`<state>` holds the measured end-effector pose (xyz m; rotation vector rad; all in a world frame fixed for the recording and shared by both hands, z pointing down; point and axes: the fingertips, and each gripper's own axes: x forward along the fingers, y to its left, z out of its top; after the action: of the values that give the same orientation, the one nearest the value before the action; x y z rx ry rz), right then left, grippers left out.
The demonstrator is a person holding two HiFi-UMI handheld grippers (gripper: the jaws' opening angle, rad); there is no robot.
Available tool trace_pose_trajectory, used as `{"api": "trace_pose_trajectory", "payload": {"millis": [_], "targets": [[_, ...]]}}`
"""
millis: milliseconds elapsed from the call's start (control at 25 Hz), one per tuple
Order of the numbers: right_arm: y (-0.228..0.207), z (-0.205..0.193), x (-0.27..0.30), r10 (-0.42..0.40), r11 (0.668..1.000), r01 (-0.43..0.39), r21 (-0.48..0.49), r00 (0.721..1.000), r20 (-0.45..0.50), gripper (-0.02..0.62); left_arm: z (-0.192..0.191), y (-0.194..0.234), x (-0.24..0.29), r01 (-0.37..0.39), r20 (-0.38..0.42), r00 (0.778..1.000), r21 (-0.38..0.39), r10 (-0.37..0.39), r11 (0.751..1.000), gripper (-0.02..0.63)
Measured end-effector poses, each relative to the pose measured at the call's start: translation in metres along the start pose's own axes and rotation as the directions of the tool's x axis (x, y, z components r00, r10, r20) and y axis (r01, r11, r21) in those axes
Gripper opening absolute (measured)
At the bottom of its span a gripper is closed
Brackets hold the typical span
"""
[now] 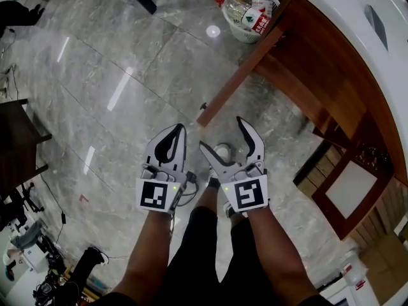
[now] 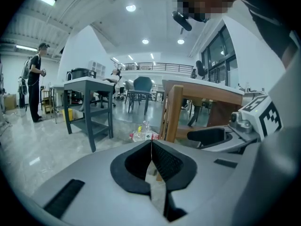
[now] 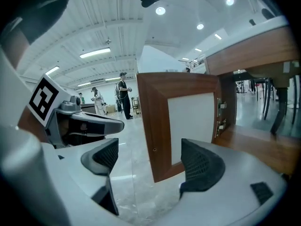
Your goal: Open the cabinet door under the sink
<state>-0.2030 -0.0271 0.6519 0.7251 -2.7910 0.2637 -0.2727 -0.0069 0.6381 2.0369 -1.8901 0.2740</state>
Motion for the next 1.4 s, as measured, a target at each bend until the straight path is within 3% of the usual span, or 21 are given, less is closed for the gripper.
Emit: {"api": "trace_pose_trajectory", "payload": {"millis": [240,360,480,600,680,840,1000,1400], "targets": [[-0.014,0.024,-0.038,-0.037,0.999,0.039,-0.038,0.999,0.031,0.419,0.036,-0.028,-0.011,0.05,0.045,0.998,0.031,-0.051,0.998,0.023],[-0.021,0.053,-0.066,-0.084,0.996,0.084,-0.006,0.994,0.073,0.299,0.06,-0.047,-0.023,0.08,0.057,0.995,0.044,-0.083,0.996,0.023],[-0.028,0.085,-0.095,-0.104,0.993,0.109,-0.051,0.991,0.085,0.201,0.085,-0.07,-0.031,0.111,0.07,0.991,0.055,-0.114,0.992,0.023],[-0.039,0.14,-0.127,-0.198,0.98,0.183,0.081,0.95,0.242,0.084,0.114,-0.092,-0.035,0.139,0.096,0.985,0.061,-0.144,0.988,0.023],[-0.041,0.167,-0.152,-0.233,0.972,0.214,0.099,0.933,0.273,0.037,0.132,-0.109,-0.038,0.161,0.115,0.979,0.08,-0.17,0.984,0.023],[-0.042,0.206,-0.207,-0.276,0.961,0.266,0.075,0.921,0.276,0.025,0.162,-0.153,-0.051,0.217,0.108,0.968,0.1,-0.227,0.971,0.023],[-0.032,0.24,-0.262,-0.325,0.945,0.322,0.061,0.9,0.29,0.023,0.212,-0.206,-0.075,0.307,0.194,0.927,0.096,-0.32,0.947,0.023],[-0.035,0.321,-0.359,-0.453,0.876,0.482,-0.004,0.827,0.331,0.025,0.303,-0.28,-0.121,0.433,0.195,0.854,0.248,-0.483,0.866,0.023]]}}
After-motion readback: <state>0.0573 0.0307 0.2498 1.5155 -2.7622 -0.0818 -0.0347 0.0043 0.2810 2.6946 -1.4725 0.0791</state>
